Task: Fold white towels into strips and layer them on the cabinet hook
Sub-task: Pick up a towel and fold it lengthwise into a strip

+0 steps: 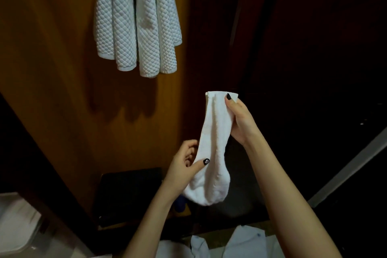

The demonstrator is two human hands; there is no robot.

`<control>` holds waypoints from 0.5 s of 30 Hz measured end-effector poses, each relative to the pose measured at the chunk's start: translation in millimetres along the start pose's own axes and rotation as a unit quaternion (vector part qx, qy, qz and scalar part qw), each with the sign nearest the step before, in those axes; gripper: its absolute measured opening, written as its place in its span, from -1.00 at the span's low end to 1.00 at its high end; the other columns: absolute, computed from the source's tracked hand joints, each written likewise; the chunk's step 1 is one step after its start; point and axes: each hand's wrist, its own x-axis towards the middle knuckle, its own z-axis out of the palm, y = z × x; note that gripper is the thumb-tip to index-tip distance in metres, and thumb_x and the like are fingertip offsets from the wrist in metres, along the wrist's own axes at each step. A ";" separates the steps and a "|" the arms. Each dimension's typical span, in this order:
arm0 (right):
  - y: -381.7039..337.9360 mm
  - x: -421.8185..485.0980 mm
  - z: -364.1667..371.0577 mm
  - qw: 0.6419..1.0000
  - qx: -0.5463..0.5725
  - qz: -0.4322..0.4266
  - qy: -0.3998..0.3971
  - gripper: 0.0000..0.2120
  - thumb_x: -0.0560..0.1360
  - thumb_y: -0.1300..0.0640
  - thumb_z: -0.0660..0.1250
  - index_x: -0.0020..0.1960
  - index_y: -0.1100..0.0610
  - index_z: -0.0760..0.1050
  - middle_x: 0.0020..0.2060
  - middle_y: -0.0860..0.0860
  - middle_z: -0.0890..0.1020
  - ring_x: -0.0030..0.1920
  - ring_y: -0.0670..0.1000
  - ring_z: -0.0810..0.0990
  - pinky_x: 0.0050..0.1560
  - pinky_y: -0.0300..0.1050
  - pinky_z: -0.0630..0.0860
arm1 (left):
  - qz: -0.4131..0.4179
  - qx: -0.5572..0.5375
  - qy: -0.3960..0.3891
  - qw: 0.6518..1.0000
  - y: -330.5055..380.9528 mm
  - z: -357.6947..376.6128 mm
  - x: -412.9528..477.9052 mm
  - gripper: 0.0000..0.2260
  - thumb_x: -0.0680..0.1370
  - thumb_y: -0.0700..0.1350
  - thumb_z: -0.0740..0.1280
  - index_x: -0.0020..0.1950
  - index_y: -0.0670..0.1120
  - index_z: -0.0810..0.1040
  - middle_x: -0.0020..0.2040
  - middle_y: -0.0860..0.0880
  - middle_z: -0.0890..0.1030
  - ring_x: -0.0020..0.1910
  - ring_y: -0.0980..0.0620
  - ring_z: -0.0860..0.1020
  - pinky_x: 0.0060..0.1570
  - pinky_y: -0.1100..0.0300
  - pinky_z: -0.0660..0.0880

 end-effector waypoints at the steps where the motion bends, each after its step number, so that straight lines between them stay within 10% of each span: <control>1: -0.1 -0.3 -0.2 1.000 0.006 -0.004 0.006 -0.76 0.57 0.07 0.27 0.17 0.16 0.51 -0.09 0.00 0.68 -0.08 -0.04 0.67 -0.09 -0.14 0.61 | -0.015 0.002 -0.023 1.000 -1.9 0.2 -1.9 -0.74 0.50 -0.17 0.44 0.10 0.13 0.56 0.06 0.00 0.66 0.10 0.01 0.62 0.07 0.12 0.57; 5: -1.6 0.6 -1.7 0.997 0.069 -0.004 0.024 -0.74 0.58 0.02 0.26 0.11 0.18 0.57 -0.18 -0.01 0.68 -0.19 -0.06 0.67 -0.18 -0.16 0.61 | -0.083 -0.017 -0.064 0.994 -10.2 -2.5 -13.2 -0.83 0.49 -0.15 0.46 0.05 -0.16 0.61 -0.01 -0.10 0.70 0.00 -0.07 0.67 -0.08 0.10 0.61; 15: 7.7 -0.4 -20.3 0.979 0.194 0.051 0.038 -0.73 0.53 -0.02 0.30 -0.21 0.13 0.62 -0.48 -0.06 0.57 -0.49 -0.12 0.54 -0.46 -0.24 0.50 | -0.118 -0.015 -0.115 0.986 -29.2 -9.9 -22.3 -0.68 0.36 -0.02 0.54 0.06 -0.05 0.61 -0.01 0.05 0.70 0.00 0.10 0.66 -0.11 0.29 0.54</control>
